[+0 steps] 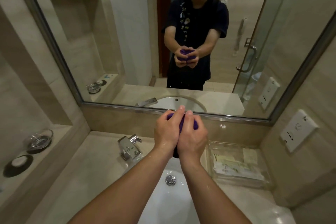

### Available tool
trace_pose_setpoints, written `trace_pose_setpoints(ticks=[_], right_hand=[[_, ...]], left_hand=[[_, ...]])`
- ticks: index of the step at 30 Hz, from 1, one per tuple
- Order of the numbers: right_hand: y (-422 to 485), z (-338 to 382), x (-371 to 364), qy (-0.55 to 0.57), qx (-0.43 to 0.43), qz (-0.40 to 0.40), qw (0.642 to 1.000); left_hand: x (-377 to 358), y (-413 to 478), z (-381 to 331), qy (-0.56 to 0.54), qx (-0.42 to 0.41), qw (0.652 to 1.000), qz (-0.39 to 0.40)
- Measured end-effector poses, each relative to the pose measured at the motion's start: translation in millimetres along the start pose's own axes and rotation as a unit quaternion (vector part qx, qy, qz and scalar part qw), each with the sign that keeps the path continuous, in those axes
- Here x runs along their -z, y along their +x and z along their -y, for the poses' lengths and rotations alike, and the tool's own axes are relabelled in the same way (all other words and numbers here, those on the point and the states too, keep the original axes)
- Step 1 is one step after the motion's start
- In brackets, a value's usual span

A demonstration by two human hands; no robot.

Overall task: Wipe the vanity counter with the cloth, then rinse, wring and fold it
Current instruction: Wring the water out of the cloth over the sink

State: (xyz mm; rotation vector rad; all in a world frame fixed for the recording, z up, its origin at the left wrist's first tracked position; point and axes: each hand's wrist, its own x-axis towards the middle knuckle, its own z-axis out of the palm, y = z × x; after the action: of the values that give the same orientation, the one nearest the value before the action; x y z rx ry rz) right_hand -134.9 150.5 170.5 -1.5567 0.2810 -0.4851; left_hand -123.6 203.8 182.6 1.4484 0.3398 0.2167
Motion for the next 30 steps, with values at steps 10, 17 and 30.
trace_pose_setpoints(ticks=[10,17,30], right_hand=[[-5,-6,-20,-0.013,-0.003,-0.006,1.0],[11,6,-23,0.066,-0.068,-0.019,0.995],[15,42,-14,0.045,0.018,0.16,0.986]], left_hand=[[18,15,2,0.043,-0.002,0.998,-0.042],[49,17,-1,-0.12,0.058,0.987,0.086],[41,23,-31,-0.151,0.06,0.981,0.108]])
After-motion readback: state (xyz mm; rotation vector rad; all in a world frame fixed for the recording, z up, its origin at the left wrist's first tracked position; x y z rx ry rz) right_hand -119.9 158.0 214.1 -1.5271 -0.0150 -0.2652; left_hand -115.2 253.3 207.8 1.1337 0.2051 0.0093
